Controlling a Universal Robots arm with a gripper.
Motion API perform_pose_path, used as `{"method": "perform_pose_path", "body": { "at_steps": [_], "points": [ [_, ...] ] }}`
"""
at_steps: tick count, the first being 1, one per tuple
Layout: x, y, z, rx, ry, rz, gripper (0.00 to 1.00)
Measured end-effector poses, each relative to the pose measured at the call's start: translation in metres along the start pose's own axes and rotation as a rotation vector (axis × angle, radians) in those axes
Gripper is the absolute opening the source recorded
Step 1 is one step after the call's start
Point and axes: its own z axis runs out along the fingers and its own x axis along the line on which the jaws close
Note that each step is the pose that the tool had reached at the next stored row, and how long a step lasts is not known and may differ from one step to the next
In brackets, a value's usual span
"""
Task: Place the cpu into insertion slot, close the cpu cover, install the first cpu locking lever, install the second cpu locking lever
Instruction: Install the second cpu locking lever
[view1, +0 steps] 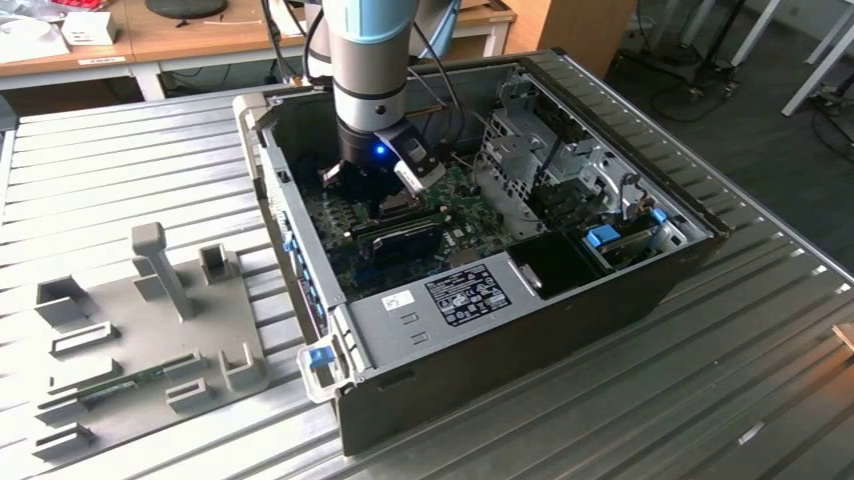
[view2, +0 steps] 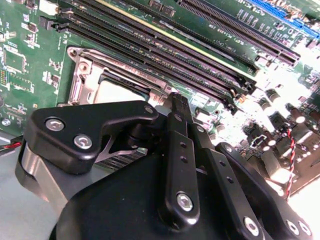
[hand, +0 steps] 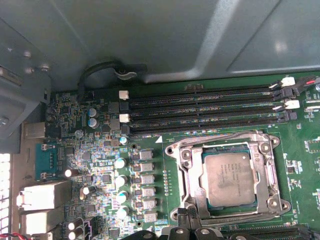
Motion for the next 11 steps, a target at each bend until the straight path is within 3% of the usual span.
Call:
{"method": "perform_pose_path", "body": {
  "at_steps": [11],
  "points": [
    [0.0000, 0.0000, 0.0001, 0.0000, 0.0000, 0.000, 0.10]
  ]
}}
